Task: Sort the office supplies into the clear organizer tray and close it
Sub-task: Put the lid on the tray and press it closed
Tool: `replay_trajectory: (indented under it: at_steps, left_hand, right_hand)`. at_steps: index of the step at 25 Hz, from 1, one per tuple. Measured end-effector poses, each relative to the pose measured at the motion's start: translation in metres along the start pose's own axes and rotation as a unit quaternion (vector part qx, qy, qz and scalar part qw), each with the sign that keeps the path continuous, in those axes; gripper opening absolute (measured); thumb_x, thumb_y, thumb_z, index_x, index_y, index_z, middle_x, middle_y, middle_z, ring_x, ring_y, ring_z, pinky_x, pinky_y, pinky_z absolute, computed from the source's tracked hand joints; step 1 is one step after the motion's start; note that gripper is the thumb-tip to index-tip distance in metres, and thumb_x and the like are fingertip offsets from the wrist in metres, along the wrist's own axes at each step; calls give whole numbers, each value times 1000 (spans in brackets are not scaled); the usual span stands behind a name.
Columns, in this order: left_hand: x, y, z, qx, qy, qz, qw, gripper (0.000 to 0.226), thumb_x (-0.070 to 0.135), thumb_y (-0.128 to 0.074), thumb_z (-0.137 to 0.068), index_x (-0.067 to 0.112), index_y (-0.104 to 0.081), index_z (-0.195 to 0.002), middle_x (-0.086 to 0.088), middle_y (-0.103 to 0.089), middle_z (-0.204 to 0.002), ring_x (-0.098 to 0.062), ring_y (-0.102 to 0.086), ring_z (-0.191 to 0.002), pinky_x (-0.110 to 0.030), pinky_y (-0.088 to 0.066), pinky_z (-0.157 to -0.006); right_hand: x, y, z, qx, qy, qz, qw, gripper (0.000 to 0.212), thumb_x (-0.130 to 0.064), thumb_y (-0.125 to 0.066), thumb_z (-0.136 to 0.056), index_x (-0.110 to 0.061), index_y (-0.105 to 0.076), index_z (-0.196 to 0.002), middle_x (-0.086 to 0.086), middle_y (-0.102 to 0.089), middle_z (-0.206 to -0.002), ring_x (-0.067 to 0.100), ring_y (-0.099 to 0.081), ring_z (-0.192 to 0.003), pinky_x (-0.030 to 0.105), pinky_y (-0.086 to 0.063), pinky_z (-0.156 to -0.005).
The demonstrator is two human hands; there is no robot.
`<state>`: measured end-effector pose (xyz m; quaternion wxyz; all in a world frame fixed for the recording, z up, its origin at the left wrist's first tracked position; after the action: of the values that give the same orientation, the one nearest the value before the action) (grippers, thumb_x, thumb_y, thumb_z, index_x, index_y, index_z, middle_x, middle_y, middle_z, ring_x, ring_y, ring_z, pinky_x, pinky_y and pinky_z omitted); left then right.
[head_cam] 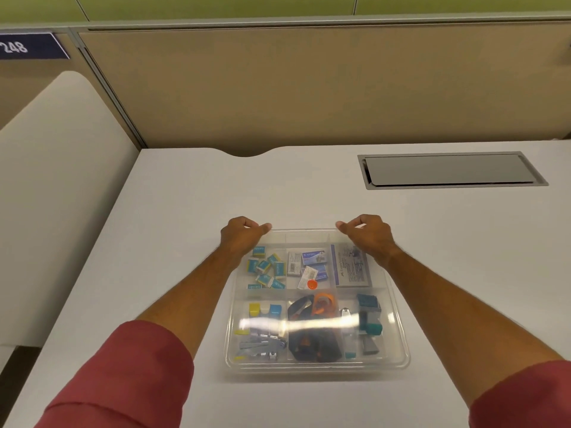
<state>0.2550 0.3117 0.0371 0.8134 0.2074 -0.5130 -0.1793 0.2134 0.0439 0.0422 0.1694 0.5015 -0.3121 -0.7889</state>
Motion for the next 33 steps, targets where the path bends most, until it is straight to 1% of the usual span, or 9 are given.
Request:
replay_trajectory:
  at_steps: [3,6,12,15,18,20,24,29,33]
  left_hand:
    - [12,-17,0,6,-2,-122,993,53,64,-64,-76,12,-59,-78,-11,-67,-92,-28,-63,-93,-46,-51,-90]
    - [13,-22,-4,14,21,-173,985,71,72,-61,-73,4,-65,-93,-17,-68,-101,-34,-63,-100,-51,-48,-94]
    - [9,-25,-5,43,7,-186,982,55,71,-63,-71,18,-57,-83,-5,-65,-97,-26,-59,-99,-45,-40,-90]
    - [7,-25,-5,46,-18,-188,981,58,68,-65,-72,22,-56,-106,-5,-59,-119,-27,-53,-115,-47,-37,-97]
    - [3,-21,3,64,-100,-248,961,73,69,-64,-72,23,-49,-128,-9,-47,-137,-28,-45,-125,-46,-38,-100]
    - [-3,-18,17,35,-181,-292,939,90,74,-62,-69,24,-38,-140,-9,-33,-150,-29,-32,-136,-47,-32,-108]
    - [-17,-12,56,-74,-280,-359,887,118,85,-57,-58,24,-16,-151,-5,-9,-161,-27,-7,-147,-47,-12,-118]
    - [-33,-9,99,-175,-294,-437,832,138,88,-63,-47,26,3,-152,-4,14,-161,-25,15,-147,-44,3,-118]
    - [-45,-14,125,-212,-286,-464,811,144,89,-63,-42,32,13,-150,-2,24,-158,-23,25,-144,-43,9,-116]
  right_hand:
    - [-8,-8,-2,3,-15,91,996,56,-69,-60,-76,-16,-66,-91,-1,-68,-89,23,-62,-84,50,-46,-92]
    - [-10,-8,-6,-5,-22,93,995,57,-71,-62,-74,-15,-65,-85,1,-69,-87,25,-64,-83,51,-48,-92]
    - [-7,-8,-9,-8,-20,102,995,49,-71,-63,-72,-23,-57,-78,1,-69,-91,27,-65,-87,52,-48,-93]
    - [-7,-10,-9,-6,-24,135,991,59,-74,-59,-73,-23,-60,-101,4,-67,-113,29,-60,-106,50,-42,-98]
    - [-9,-12,0,36,34,263,963,77,-79,-48,-76,-26,-48,-132,9,-50,-140,32,-43,-130,52,-32,-104]
    - [-11,-14,11,33,103,311,944,87,-81,-44,-75,-29,-34,-144,10,-32,-154,33,-28,-142,54,-22,-111]
    - [-13,-22,46,-64,205,333,918,99,-81,-49,-72,-32,-15,-152,6,-7,-163,30,-7,-149,55,-8,-117]
    - [-5,-24,94,-178,228,368,884,114,-81,-58,-66,-34,0,-153,6,9,-163,30,8,-149,57,1,-116]
    - [7,-23,122,-230,206,379,872,121,-81,-63,-60,-39,4,-152,4,18,-161,32,17,-148,60,5,-116]
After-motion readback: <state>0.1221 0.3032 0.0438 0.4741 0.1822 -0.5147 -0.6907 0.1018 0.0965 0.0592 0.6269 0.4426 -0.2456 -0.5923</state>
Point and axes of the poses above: each hand's wrist, its own z-axis away from the middle knuckle, its own y-axis out of the back of the hand, x = y × z, the point moved 1 cm from there along -z, towards the middle knuckle
